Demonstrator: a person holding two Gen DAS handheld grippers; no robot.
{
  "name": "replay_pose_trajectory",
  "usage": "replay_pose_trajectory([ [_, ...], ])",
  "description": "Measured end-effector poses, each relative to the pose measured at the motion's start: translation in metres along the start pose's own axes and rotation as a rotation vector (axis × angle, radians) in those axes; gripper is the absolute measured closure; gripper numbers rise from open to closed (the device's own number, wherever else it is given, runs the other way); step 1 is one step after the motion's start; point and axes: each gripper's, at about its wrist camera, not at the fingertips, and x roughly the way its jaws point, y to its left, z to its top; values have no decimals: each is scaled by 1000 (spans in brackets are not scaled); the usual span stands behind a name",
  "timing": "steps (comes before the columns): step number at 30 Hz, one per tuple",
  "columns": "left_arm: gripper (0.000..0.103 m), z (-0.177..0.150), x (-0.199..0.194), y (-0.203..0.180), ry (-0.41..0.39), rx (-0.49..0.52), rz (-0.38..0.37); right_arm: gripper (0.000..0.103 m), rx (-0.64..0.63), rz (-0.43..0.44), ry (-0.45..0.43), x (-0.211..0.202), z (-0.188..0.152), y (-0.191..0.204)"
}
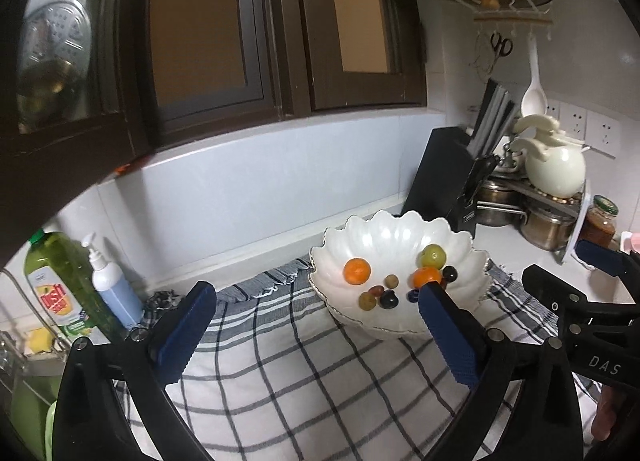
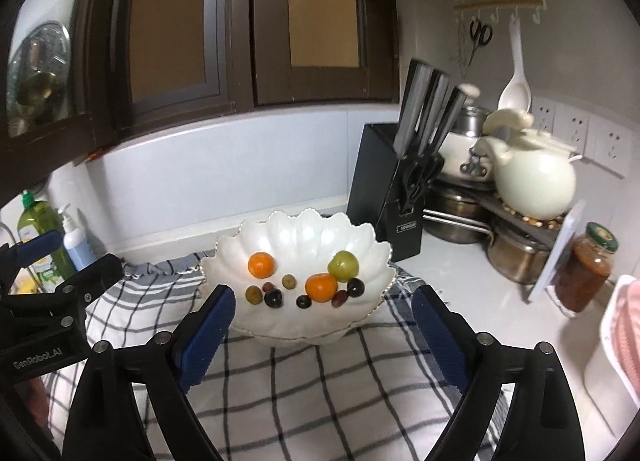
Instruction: Organize fruits
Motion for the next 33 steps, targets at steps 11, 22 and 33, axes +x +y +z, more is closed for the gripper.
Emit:
replay_pose_trajectory([
  [11,0,-15,-74,-18,-39,-44,7,12,-46,-4,-61,-77,-15,-12],
  [22,0,-46,-143,-49,-57,-42,5,12,-54,-9,-92,-151,-46,-34],
  [33,0,-73,-196,-69,-71,-35,9,9,-42,4,-97,-202,-74,-48],
])
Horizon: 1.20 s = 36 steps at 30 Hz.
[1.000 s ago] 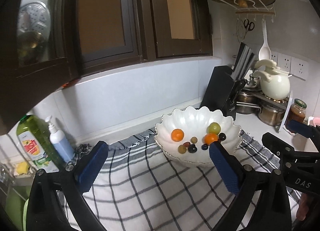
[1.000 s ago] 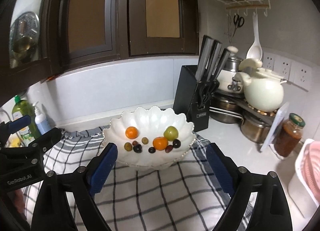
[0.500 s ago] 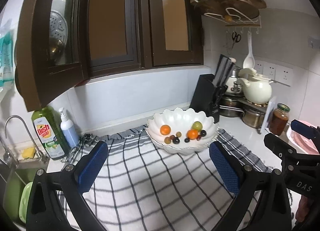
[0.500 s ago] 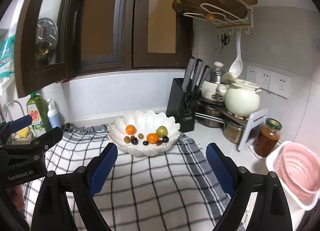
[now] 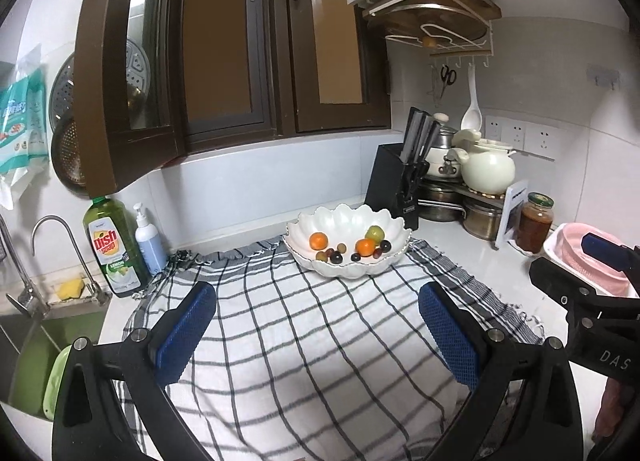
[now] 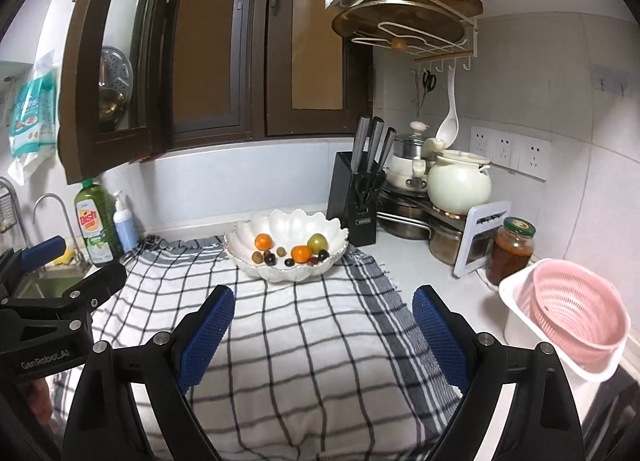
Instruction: Organize fruits
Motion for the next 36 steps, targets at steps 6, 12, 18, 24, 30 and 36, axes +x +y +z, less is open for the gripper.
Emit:
replay_pose_trajectory([
  [6,0,-6,-18,-1,-10,0,2,9,-1,2,-7,-19,-7,-2],
  [12,0,-12,-33,0,-26,-16,9,9,-7,17,0,-30,-13,-1],
  [18,0,-14,-39,-2,-23,-6,4,9,-8,31,7,-35,-16,-2],
  [24,0,-16,-41,-4,-20,-4,-3,9,-8,29,5,-36,-18,-3],
  [30,0,-18,-43,-6,-16,-2,-7,9,-7,27,5,-38,-19,-4],
  [36,0,-19,-45,-7,-16,-1,-6,9,0,22,9,-42,-22,-7],
])
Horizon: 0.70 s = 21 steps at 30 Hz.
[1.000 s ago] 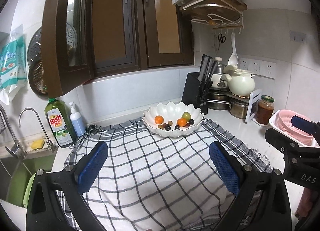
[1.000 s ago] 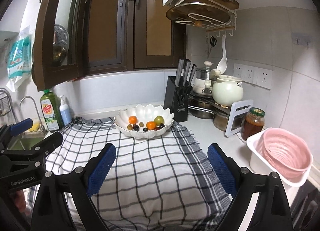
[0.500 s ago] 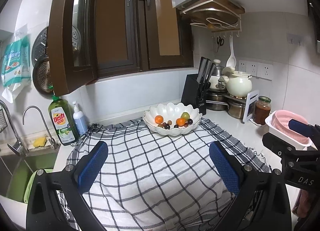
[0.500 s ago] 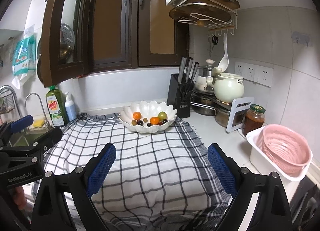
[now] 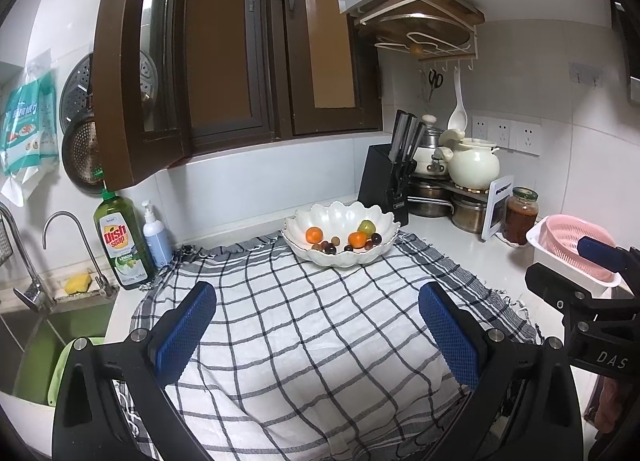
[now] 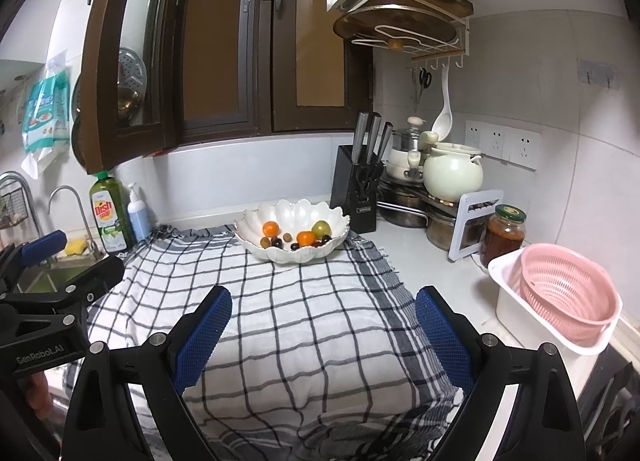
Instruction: Organize fruits
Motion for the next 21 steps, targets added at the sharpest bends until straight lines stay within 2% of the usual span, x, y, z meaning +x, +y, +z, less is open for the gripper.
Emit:
replay_pose_trajectory([
  [21,0,2,-2,-3,2,5,-14,9,3,-6,-2,-2,0,-1],
])
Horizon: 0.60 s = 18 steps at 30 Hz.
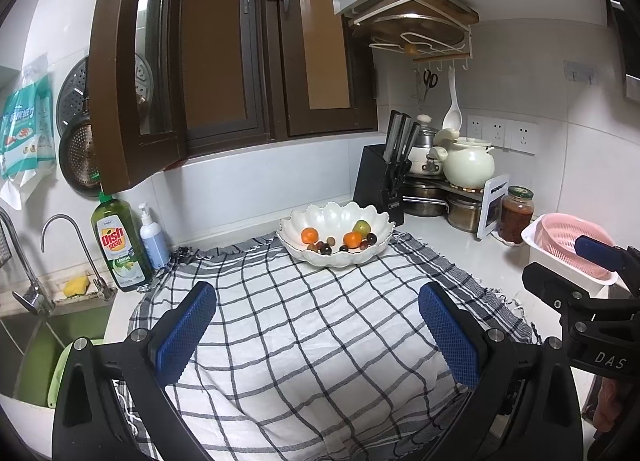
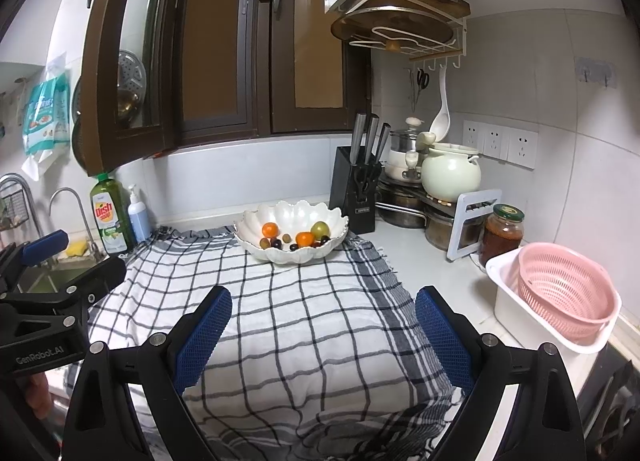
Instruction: Organize fruits
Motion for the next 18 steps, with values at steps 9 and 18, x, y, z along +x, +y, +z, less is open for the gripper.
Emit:
replay_pose_trajectory([
  [9,0,1,1,0,2,1,-1,9,1,0,1,-1,0,0],
  [18,0,3,4,0,15,0,-11,9,0,-5,-1,-2,0,-1],
])
